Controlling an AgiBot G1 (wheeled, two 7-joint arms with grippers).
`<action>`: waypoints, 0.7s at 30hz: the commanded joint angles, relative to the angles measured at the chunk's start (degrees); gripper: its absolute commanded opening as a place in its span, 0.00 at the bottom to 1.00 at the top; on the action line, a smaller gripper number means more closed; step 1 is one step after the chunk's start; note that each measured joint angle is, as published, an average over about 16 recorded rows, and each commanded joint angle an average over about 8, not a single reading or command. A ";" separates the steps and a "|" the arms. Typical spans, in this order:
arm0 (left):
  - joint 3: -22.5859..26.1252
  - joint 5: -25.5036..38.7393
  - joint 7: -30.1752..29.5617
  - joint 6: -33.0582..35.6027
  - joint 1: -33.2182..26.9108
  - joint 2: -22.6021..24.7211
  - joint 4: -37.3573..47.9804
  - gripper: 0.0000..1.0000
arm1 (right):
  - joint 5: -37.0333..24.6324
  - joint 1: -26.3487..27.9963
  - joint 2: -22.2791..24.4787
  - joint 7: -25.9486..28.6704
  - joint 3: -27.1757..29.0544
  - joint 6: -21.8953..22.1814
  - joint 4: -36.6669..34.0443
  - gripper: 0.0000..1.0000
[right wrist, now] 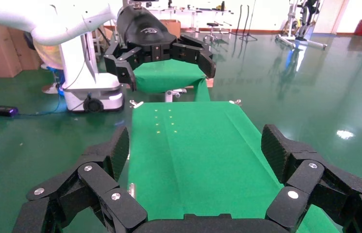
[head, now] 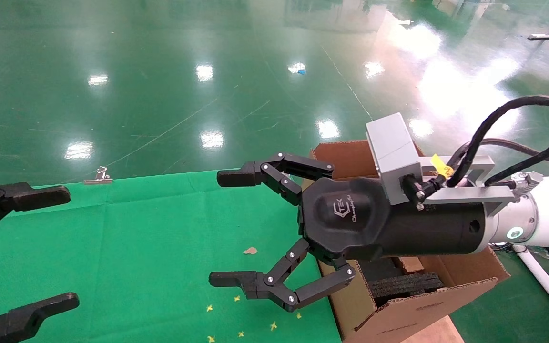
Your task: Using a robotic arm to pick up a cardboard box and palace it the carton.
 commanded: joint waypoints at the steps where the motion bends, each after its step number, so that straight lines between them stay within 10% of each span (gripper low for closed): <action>1: 0.00 0.00 0.00 0.00 0.00 0.00 0.00 1.00 | -0.06 0.12 -0.03 0.04 -0.16 0.05 -0.14 1.00; 21: 0.00 0.00 0.00 0.01 0.00 0.00 0.00 1.00 | -0.31 0.53 -0.12 0.16 -0.69 0.16 -0.62 1.00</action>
